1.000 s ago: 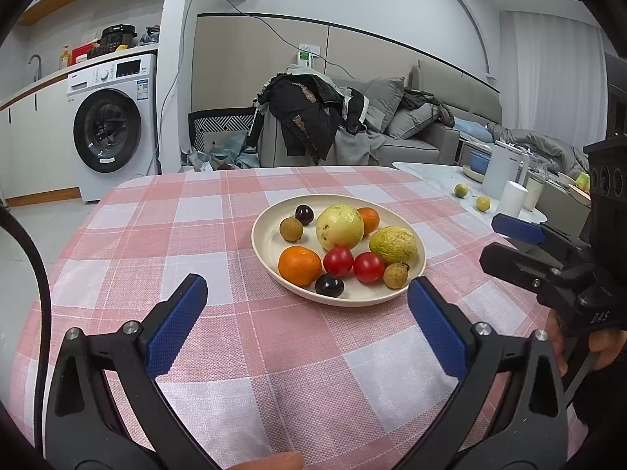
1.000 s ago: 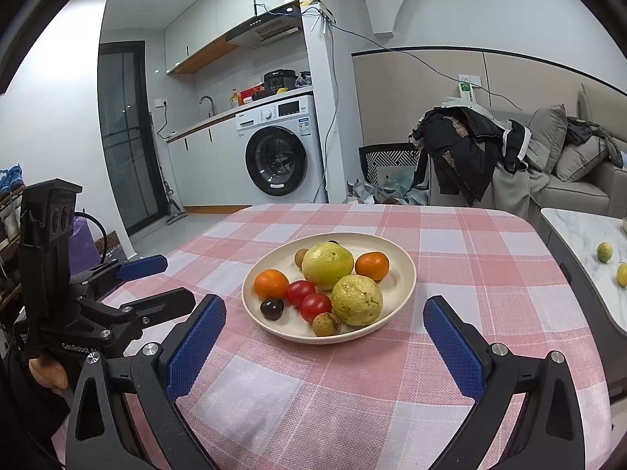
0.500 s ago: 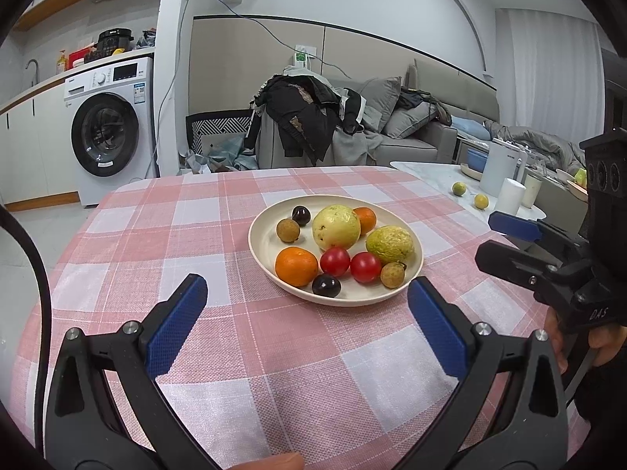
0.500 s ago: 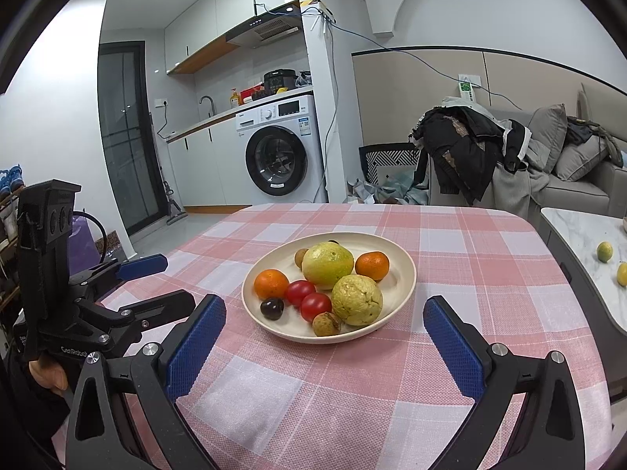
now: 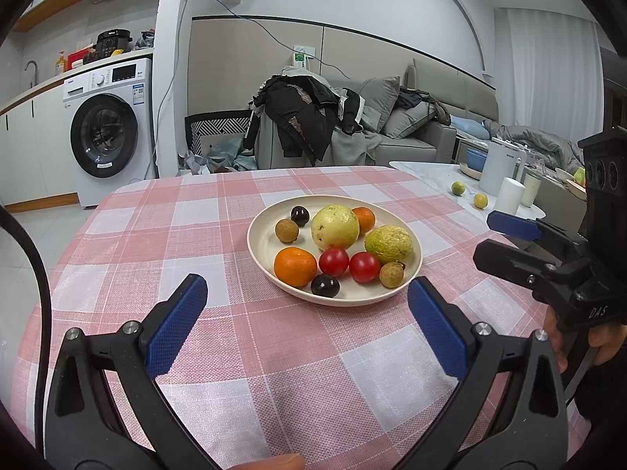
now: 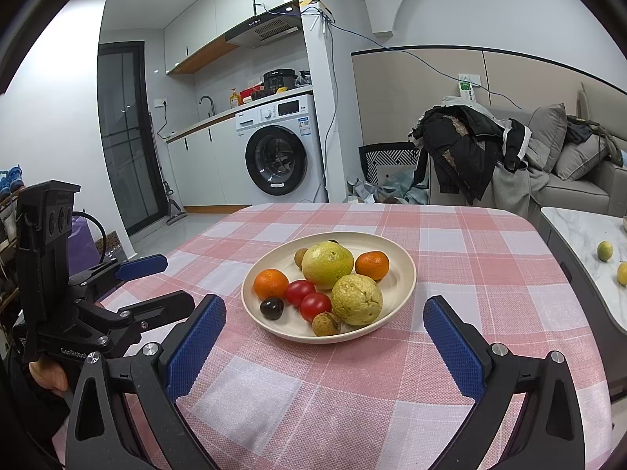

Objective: Organize fruits

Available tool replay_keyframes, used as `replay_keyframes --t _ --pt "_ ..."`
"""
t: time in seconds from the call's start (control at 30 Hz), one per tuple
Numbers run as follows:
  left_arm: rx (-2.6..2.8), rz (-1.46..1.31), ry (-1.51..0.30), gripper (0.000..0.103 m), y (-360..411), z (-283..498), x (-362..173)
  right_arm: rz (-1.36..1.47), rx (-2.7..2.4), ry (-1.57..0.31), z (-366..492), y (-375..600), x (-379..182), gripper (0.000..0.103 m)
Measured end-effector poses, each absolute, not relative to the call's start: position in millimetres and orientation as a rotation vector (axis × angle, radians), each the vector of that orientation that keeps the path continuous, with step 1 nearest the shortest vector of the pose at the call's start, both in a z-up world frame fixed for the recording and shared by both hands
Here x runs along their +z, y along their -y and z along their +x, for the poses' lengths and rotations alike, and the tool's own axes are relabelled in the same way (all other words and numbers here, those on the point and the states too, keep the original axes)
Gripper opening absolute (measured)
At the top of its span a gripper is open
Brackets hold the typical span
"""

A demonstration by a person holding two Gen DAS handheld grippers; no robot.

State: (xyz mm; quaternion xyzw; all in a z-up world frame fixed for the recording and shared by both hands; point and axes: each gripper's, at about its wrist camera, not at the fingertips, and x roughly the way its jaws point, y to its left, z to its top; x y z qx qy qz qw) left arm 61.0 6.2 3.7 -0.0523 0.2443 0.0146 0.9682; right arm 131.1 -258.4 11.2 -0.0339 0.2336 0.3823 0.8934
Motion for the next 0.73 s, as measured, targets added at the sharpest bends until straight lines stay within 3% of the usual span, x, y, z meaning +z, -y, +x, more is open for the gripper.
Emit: replay_keyframes --t 0.73 --pt "0.022 -0.103 -0.478 0.102 -3.0 59.3 6.4 -0.076 0.795 -0.484 131.2 258.4 11.4 0.103"
